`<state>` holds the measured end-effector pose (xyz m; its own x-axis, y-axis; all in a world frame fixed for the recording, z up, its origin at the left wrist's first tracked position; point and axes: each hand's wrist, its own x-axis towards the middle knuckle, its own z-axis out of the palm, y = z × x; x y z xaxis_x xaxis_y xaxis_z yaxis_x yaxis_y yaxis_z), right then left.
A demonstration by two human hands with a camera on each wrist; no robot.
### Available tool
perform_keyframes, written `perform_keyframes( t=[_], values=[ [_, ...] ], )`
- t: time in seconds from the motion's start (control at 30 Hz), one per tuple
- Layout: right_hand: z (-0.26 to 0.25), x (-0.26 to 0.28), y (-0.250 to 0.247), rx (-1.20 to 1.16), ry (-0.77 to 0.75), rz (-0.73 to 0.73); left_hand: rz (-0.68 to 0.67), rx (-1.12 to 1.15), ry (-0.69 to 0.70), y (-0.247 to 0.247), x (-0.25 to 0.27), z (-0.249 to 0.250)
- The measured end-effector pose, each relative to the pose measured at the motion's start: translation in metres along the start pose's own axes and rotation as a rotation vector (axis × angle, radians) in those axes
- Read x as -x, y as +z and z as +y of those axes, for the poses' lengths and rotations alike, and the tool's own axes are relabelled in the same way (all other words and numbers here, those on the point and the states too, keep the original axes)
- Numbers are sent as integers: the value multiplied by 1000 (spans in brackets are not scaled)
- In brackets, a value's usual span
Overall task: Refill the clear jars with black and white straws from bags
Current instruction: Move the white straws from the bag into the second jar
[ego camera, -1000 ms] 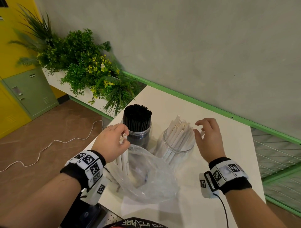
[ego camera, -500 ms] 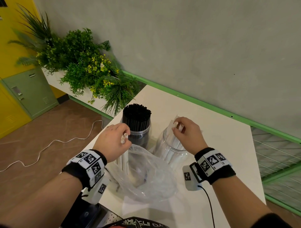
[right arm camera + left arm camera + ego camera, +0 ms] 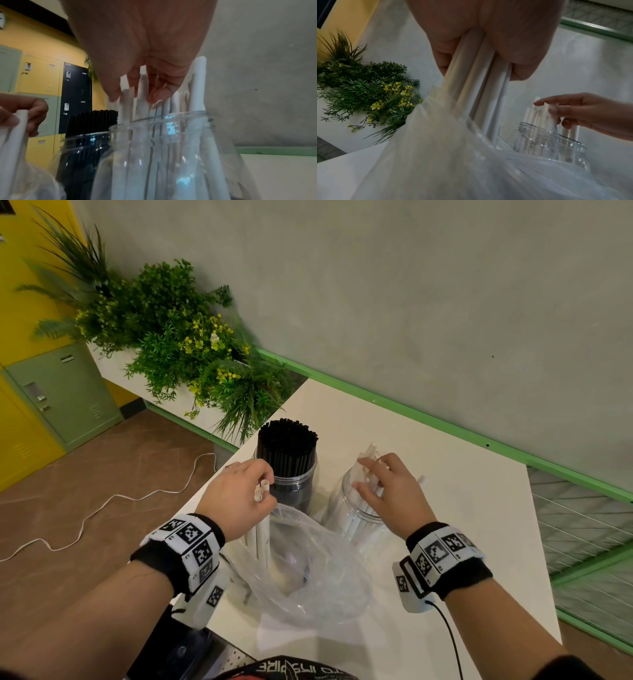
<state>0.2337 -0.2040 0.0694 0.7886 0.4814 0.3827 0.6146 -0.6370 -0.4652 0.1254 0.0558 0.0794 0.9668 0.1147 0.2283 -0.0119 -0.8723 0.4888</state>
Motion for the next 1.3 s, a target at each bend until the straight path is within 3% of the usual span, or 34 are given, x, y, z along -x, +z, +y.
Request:
perform_keyframes(
  t=[0.3, 0.43, 0.67, 0.8, 1.07, 1.3],
  values=[
    [5, 0, 3, 61, -84, 144, -9, 2, -4, -2, 0, 1],
    [7, 5, 9, 148, -109, 137, -9, 10, -7, -1, 1, 0],
    [3, 15, 10, 14, 6, 45, -18, 11, -7, -1, 1, -3],
    [2, -1, 10, 16, 42, 106, -18, 14, 3, 0, 1, -4],
    [-2, -20, 21, 65, -129, 159, -18, 11, 6, 0, 1, -6],
    [2, 14, 21, 122, -79, 146, -31, 14, -1, -1, 3, -7]
  ],
)
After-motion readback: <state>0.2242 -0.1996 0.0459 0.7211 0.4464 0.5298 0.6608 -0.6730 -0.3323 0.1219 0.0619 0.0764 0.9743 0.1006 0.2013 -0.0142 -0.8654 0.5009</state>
